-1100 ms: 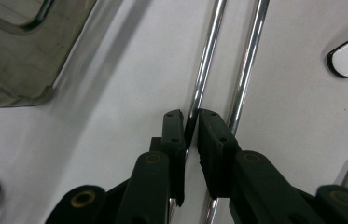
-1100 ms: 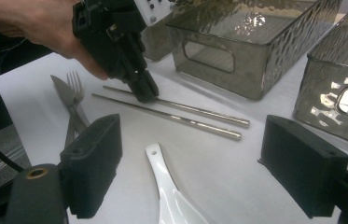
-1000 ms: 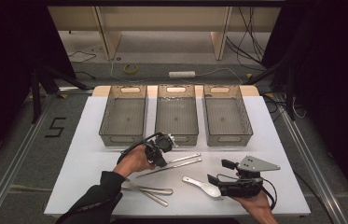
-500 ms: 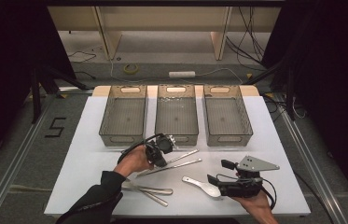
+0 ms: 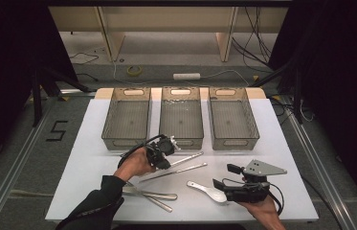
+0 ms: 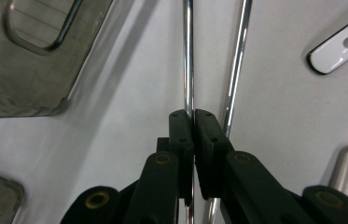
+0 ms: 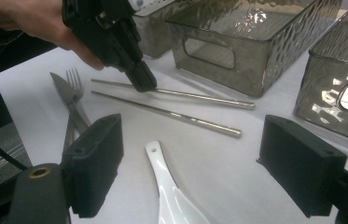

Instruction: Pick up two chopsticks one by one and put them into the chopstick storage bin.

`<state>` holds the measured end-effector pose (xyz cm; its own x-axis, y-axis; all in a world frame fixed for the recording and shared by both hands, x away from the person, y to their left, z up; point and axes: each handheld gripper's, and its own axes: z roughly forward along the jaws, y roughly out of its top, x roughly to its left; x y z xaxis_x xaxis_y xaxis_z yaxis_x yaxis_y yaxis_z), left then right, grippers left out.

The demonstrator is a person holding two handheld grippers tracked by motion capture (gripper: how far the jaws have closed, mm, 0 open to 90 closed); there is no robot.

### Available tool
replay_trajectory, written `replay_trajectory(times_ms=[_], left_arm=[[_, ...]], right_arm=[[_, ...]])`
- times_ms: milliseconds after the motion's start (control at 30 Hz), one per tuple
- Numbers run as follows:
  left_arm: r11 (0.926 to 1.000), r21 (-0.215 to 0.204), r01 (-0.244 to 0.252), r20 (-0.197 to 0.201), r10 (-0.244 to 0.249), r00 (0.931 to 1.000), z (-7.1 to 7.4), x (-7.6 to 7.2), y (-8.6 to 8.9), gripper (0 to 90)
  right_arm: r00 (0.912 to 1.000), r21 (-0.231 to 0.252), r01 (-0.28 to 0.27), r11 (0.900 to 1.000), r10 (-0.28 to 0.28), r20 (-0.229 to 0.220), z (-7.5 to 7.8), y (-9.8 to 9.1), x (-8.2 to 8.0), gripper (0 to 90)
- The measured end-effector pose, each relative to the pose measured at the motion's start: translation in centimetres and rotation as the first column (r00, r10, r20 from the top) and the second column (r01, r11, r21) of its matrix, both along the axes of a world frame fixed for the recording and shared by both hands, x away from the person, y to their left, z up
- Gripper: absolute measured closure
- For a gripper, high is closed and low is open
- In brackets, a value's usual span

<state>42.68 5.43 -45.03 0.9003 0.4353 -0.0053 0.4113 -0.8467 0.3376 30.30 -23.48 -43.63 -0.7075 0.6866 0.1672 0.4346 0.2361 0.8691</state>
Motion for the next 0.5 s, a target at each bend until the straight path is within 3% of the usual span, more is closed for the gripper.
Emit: replay_trajectory(times_ms=[500], left_arm=[[0.9960, -0.083, 0.033, 0.015, -0.032, 0.9994, 3.6, -1.3, 0.3, 86.1]], right_arm=[[1.0000, 0.003, 0.000, 1.0000, 0.000, -0.006, 0.0, -0.1, 0.0, 22.5]])
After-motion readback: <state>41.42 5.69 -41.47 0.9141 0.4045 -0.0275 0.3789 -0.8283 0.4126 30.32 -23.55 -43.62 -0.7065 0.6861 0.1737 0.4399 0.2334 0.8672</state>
